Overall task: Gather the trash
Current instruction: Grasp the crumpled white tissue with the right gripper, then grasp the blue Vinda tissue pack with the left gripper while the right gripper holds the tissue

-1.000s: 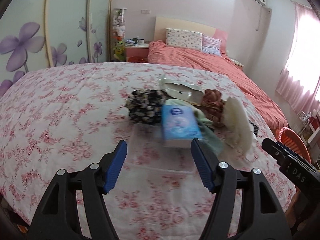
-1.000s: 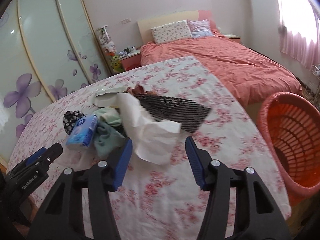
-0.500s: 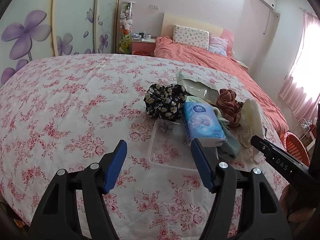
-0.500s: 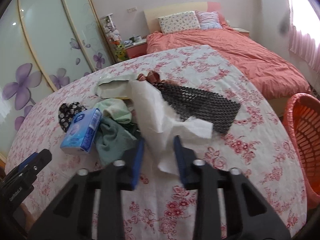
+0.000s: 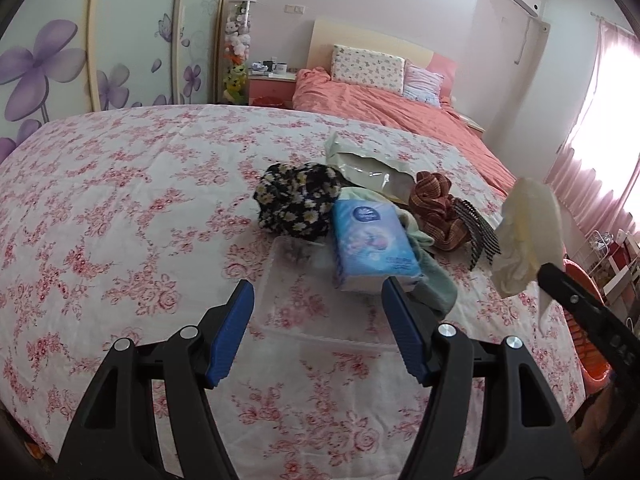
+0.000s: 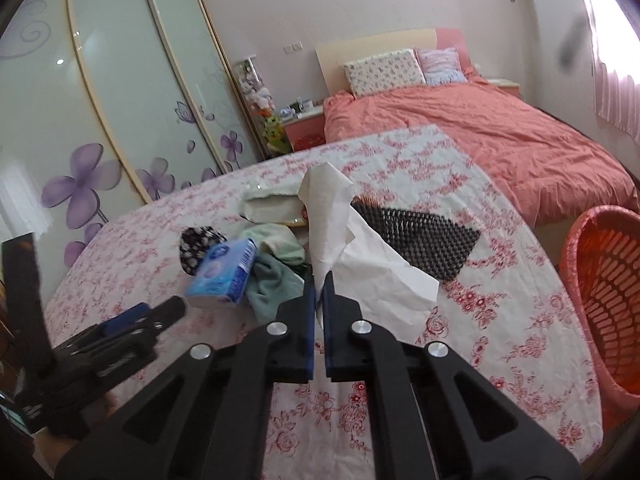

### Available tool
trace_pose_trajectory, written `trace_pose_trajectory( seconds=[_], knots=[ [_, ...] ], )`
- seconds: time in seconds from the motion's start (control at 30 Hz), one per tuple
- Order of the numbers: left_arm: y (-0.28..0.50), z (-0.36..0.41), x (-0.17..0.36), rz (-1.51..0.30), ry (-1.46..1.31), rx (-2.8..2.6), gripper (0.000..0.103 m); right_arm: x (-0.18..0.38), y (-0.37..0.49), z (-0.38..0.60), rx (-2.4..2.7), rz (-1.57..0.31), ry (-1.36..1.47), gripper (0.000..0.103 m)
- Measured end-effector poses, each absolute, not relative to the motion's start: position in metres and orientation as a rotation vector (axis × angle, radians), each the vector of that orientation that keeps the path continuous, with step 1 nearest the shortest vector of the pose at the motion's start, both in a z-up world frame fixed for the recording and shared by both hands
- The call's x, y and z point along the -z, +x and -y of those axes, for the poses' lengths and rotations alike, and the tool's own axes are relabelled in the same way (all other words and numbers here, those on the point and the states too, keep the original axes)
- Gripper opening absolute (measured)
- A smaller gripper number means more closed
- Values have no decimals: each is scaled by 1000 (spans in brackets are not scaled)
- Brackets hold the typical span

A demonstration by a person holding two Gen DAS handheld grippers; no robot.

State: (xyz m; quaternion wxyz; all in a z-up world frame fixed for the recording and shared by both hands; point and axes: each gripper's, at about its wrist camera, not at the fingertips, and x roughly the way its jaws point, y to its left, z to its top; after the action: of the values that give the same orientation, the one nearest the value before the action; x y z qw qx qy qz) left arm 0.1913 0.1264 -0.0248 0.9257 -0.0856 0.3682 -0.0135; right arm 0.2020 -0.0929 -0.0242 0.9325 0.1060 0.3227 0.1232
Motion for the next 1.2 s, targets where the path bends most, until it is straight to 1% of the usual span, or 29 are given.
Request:
trace_pose_trajectory(
  seconds=[0.07,0.2,0.27,0.67,0.7,0.77,0.83,1.2],
  knots=[
    [193,-122,23,-751,-169,30,70,19,196,96,-229,-639,200,4],
    [203,-110,20,-753,-155,36,72,18,192,107,-178,-629,183,4],
    [210,-102,21,-758,-133,34,75,21,191,115,-159,-636,189,4],
    [233,-84,41,-835,-65,-22,76,33,188,138,-122,-654,213,4],
    [234,-84,42,-838,-69,-20,75,34,188,140,-120,-654,215,4],
    [235,-83,42,-841,-79,-15,69,35,187,143,-116,-655,217,4],
    [236,-83,43,-846,-91,-2,55,36,186,147,-111,-656,221,4],
    [218,-72,24,-770,-102,47,54,29,174,168,-72,-633,240,4]
  ],
)
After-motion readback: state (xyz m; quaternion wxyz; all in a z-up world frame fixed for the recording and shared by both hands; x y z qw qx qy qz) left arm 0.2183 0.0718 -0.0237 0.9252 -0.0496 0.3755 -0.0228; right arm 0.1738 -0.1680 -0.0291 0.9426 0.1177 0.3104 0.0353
